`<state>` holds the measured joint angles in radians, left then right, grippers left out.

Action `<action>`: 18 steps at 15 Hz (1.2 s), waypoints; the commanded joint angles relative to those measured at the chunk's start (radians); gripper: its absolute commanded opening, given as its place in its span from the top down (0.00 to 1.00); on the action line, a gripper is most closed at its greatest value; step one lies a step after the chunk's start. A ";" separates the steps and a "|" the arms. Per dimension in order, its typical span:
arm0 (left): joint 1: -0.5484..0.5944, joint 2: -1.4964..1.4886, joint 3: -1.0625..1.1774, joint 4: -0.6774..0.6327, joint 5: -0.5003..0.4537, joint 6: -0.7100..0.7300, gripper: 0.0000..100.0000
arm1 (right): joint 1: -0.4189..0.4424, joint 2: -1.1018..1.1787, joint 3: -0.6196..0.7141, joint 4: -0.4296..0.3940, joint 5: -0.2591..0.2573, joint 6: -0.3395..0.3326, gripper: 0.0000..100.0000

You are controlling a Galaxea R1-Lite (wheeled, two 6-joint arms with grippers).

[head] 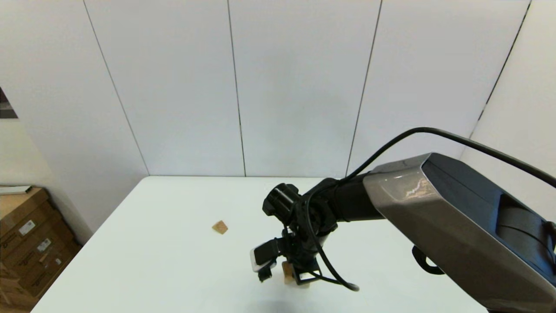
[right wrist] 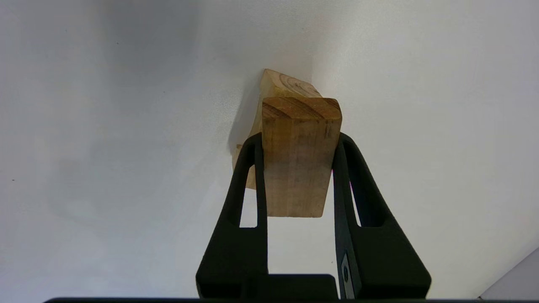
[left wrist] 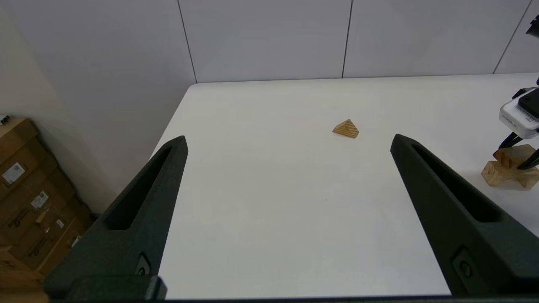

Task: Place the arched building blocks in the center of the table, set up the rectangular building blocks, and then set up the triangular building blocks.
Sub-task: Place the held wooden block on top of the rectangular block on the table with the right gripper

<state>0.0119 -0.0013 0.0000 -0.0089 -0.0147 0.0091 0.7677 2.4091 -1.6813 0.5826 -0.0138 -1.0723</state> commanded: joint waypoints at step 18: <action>0.000 0.001 0.003 0.000 -0.001 0.000 0.00 | 0.013 0.039 -0.089 0.100 -0.002 0.155 1.00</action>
<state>0.0119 -0.0013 0.0000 -0.0089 -0.0153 0.0091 0.7802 2.4457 -1.7709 0.6749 -0.0157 -0.9115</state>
